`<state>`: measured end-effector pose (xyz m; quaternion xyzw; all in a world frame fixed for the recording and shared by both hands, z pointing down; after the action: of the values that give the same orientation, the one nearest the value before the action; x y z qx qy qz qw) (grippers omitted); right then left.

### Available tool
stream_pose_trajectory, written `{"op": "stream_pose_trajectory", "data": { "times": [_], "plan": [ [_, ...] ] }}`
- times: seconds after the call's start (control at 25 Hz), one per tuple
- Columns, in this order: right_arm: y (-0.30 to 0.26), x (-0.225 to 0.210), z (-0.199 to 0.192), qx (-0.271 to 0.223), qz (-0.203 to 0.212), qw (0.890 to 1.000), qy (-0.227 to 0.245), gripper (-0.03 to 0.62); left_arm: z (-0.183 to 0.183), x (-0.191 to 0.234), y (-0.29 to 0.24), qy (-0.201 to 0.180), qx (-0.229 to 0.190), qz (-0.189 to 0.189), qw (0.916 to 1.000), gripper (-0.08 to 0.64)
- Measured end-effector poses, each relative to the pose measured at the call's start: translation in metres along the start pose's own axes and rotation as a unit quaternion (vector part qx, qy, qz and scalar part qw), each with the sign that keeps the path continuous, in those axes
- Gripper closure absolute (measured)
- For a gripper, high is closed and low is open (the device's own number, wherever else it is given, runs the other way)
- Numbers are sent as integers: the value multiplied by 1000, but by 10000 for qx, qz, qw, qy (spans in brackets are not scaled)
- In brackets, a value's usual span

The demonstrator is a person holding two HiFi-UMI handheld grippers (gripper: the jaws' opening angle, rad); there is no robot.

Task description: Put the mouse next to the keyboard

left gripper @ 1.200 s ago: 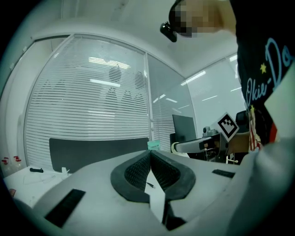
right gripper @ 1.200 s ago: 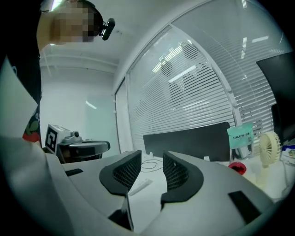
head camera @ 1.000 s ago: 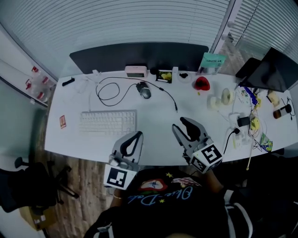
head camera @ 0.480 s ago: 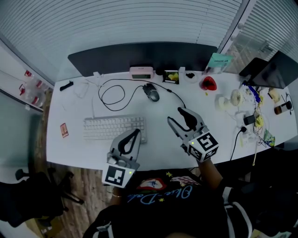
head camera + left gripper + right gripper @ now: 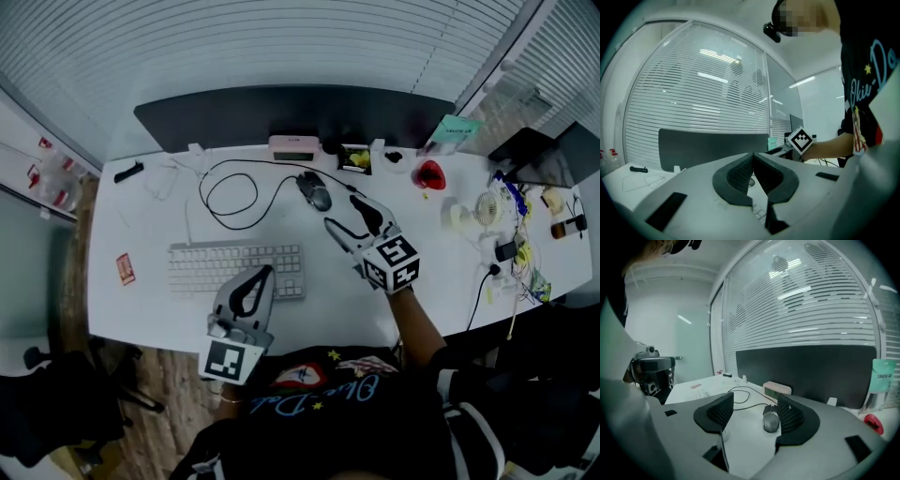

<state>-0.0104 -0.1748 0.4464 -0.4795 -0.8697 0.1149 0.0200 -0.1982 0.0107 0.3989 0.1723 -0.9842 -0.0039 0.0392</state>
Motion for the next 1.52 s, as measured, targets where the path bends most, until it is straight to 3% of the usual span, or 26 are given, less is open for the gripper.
{"op": "stream_pose_trajectory", "data": {
  "times": [0.36, 0.72, 1.08, 1.52],
  "plan": [
    [-73, -22, -42, 663, -46, 9975, -223, 330, -18, 26, -8, 293, 100, 182, 9994, 560],
    [-111, -42, -77, 1455, -376, 9882, 298, 308, -35, 41, -15, 523, 261, 254, 9980, 560],
    [-139, -53, -94, 1947, -405, 9792, 394, 293, -45, 51, -15, 651, 432, 285, 9965, 560],
    [-149, -53, -106, 1930, -465, 9798, 222, 296, -51, 57, -13, 692, 518, 394, 9955, 560]
  ]
}}
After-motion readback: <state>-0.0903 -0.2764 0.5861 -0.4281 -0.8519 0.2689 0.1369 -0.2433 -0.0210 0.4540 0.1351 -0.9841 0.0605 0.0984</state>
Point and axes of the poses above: the fingertips, and each gripper's own axes: y backward along the fingers, x to its left, z out of its top, the point moved 8 cm from there along y, backward along the fingers, and after that the axes turned 8 degrees about -x, right-handed, at the moved point
